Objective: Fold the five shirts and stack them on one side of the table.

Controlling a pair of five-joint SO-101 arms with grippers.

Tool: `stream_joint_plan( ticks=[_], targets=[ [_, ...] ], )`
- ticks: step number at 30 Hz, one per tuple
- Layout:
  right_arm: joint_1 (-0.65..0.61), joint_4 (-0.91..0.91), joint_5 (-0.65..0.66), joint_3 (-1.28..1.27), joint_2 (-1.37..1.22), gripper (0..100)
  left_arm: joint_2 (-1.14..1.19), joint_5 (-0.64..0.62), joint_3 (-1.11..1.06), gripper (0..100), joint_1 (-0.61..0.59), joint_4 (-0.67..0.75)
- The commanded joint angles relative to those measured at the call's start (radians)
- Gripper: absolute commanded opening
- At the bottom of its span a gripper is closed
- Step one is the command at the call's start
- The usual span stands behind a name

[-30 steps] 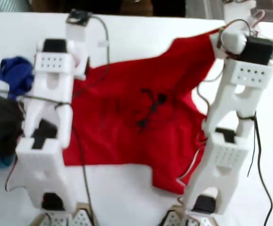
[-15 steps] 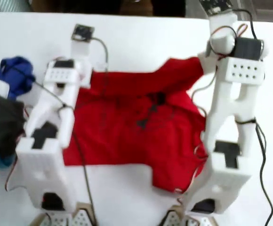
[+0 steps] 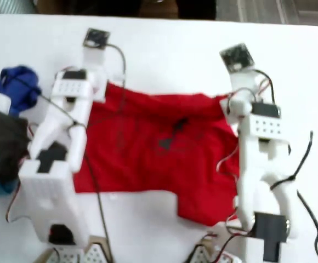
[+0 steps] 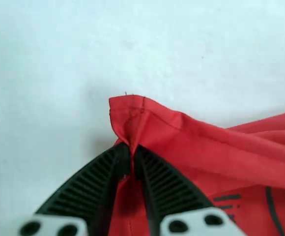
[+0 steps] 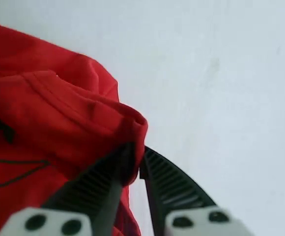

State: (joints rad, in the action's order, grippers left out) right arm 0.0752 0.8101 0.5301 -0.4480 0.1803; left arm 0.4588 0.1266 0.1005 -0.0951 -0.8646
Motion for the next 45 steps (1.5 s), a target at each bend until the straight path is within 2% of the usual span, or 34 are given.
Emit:
stream_joint_plan(
  ticks=[1,5,11,14,16,19,23,26,32,37,45],
  targets=[
    [0.022,-0.074,0.008,-0.006,-0.077,2.0,0.026,-0.003,0.012,2,-0.006,0.011],
    [0.03,-0.113,0.003,0.008,-0.148,2.0,0.038,-0.005,0.038,2,-0.008,-0.018],
    [0.071,0.007,-0.002,0.094,-0.107,2.0,-0.006,-0.005,0.188,2,-0.003,-0.219],
    [0.085,0.087,0.005,0.071,-0.03,2.0,-0.046,-0.003,0.197,2,0.003,-0.334],
    [0.09,0.091,0.009,0.006,0.044,2.0,-0.084,0.002,0.157,2,0.006,-0.362],
    [0.081,0.073,0.043,-0.129,0.188,2.0,-0.184,0.005,0.024,2,0.003,-0.33],
    [0.068,0.028,0.058,-0.327,0.406,2.0,-0.399,0.009,-0.282,2,0.009,-0.198],
    [0.076,0.045,0.058,-0.407,0.542,2.0,-0.58,0.06,-0.486,2,0.005,-0.114],
    [0.096,0.194,0.081,-0.417,0.7,2.0,-0.853,0.101,-0.68,2,-0.014,-0.11],
    [0.096,0.286,0.19,-0.451,0.723,2.0,-0.927,0.143,-0.788,2,-0.014,-0.124],
    [0.096,0.254,0.213,-0.628,0.731,2.0,-0.928,0.158,-0.931,2,-0.029,-0.069]
  ],
)
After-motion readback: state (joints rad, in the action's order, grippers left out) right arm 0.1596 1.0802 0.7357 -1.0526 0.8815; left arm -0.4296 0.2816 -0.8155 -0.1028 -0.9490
